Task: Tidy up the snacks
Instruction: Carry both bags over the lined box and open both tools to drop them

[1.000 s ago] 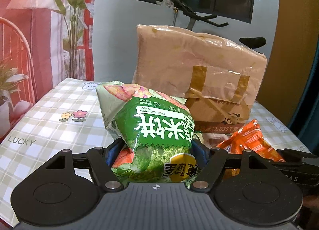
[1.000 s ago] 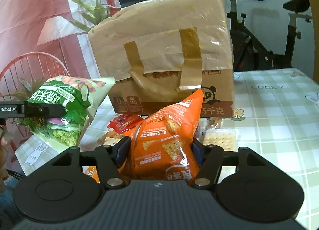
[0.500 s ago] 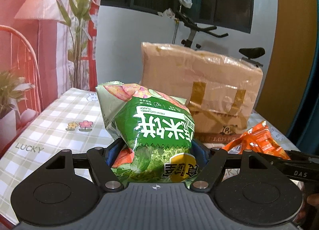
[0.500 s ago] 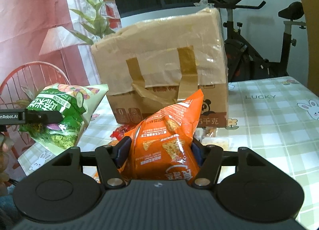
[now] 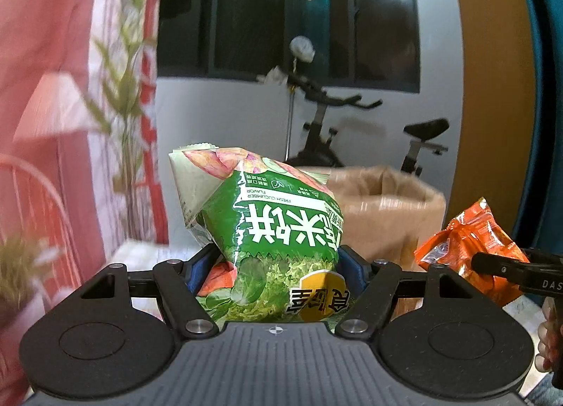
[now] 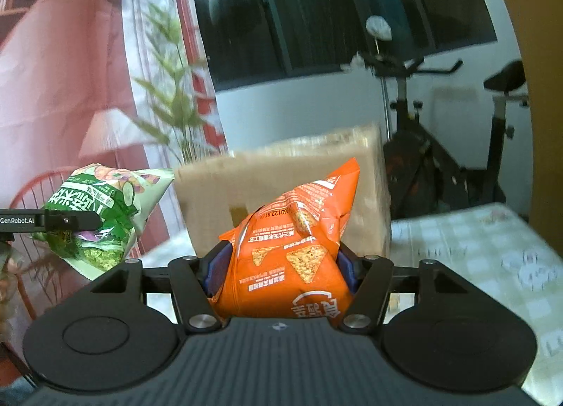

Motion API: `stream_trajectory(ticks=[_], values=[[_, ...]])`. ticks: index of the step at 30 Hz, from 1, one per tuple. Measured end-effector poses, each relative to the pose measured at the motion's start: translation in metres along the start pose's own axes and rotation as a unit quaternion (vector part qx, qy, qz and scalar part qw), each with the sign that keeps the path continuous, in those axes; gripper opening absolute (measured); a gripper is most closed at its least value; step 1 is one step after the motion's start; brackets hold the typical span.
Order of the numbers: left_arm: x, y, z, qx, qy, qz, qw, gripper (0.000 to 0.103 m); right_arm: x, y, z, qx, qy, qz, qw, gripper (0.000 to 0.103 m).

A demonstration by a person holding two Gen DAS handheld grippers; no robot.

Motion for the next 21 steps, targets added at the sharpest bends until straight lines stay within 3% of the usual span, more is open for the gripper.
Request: stream_trajectory(ticks=[11, 15, 17, 21], values=[[-0.017, -0.062, 0.057, -0.013, -0.052, -0.026, 0.9982, 0.075, 0.006, -0.041, 0.079, -0.052, 0.029, 0.017, 0.998, 0.062], [-0.018, -0.100, 0.075, -0.012, -0.058, -0.020, 0.9980, 0.075, 0.001, -0.065, 0.099, -0.055, 0.047, 0.014, 0.997, 0.062], [-0.019, -0.119, 0.087, -0.035, -0.060, -0.015, 0.9974, 0.075, -0.003, -0.076, 0.106, -0.055, 0.057, 0.011, 0.997, 0.062], [-0.034, -0.159, 0.091, -0.039, -0.101, -0.010, 0.9941, 0.075, -0.014, -0.101, 0.114, -0.049, 0.072, -0.001, 0.996, 0.062]])
Point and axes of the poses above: each gripper's, at about its wrist camera, not at the fingertips, and y roughly against the way its jaws point, x to its left, z to its top, the point moved 8 cm from there along -y, roughly the way its jaws point, and after that the axes turned 13 degrees about -x, right-handed, at the moved point
